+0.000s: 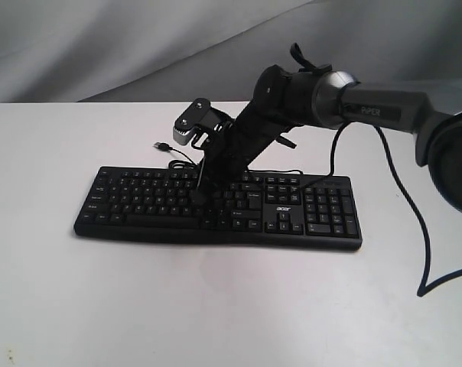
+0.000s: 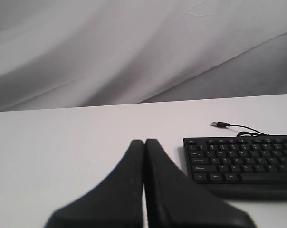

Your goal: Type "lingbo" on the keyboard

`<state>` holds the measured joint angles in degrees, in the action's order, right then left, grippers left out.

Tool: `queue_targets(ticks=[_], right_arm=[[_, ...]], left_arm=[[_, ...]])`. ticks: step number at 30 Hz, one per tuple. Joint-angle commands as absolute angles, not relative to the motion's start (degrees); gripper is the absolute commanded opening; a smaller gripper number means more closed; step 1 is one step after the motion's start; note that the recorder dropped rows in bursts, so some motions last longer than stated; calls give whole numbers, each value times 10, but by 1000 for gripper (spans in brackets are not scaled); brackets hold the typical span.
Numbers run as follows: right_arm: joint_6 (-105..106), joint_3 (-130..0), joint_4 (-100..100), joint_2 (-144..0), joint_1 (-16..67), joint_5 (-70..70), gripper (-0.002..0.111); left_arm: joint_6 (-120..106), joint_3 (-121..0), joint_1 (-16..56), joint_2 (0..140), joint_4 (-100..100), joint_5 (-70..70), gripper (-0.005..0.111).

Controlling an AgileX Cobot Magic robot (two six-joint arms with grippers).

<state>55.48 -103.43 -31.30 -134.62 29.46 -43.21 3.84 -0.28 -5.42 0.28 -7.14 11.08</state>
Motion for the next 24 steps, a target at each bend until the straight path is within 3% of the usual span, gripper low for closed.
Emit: queue_targets(ticks=[1, 24], right_arm=[[563, -1031, -312, -1344, 292, -426, 0], [581, -1031, -319, -1307, 287, -459, 0]], left_arm=[[40, 0, -51, 0, -72, 105, 0], [40, 0, -51, 0, -72, 105, 0]])
